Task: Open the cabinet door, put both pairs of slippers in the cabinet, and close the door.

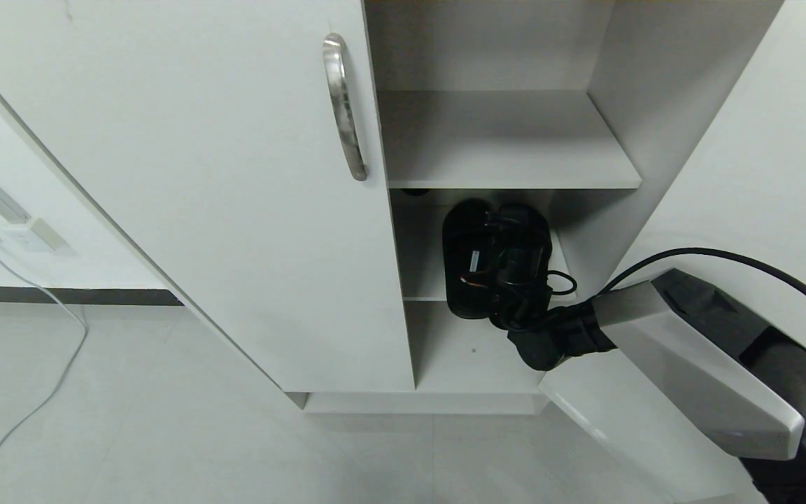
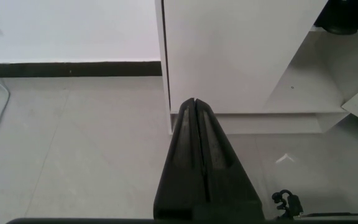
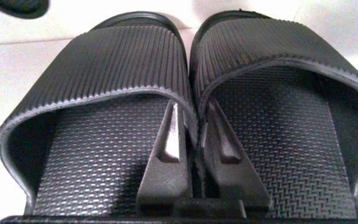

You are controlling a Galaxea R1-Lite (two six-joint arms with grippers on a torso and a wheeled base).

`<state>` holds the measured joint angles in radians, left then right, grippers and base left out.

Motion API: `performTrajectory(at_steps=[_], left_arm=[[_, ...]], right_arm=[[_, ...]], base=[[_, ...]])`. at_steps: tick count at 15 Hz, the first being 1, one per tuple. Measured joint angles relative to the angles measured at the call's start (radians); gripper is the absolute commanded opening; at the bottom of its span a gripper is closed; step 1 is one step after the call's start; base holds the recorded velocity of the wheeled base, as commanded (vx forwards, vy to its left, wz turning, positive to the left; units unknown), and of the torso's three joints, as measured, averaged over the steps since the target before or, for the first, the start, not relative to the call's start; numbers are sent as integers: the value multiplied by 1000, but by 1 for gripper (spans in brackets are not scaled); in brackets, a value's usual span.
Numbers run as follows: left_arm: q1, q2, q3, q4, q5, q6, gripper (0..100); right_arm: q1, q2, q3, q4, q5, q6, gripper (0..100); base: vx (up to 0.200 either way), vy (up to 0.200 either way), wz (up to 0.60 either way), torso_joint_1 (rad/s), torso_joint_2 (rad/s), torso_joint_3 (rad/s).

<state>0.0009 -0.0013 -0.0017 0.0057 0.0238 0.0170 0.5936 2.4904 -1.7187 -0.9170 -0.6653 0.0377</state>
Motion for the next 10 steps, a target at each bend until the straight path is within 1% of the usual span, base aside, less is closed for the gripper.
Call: performTrajectory(at_steps=[3,4,8,10], left_arm=[[0,0,0,0,1,0,0],[0,0,0,0,2,0,0],[0,0,0,0,2,0,0],[0,0,0,0,2,0,0]], right_arm=[[-2,3,0,7,0,0,0],[-2,4,0,7,0,1,100],[-2,4,8,7,-4,1,100],[1,-4,42,4,-6,1,100]], base=[[0,0,0,0,0,0],[0,0,0,0,0,0],[0,0,0,0,0,0],[0,0,0,0,0,0]])
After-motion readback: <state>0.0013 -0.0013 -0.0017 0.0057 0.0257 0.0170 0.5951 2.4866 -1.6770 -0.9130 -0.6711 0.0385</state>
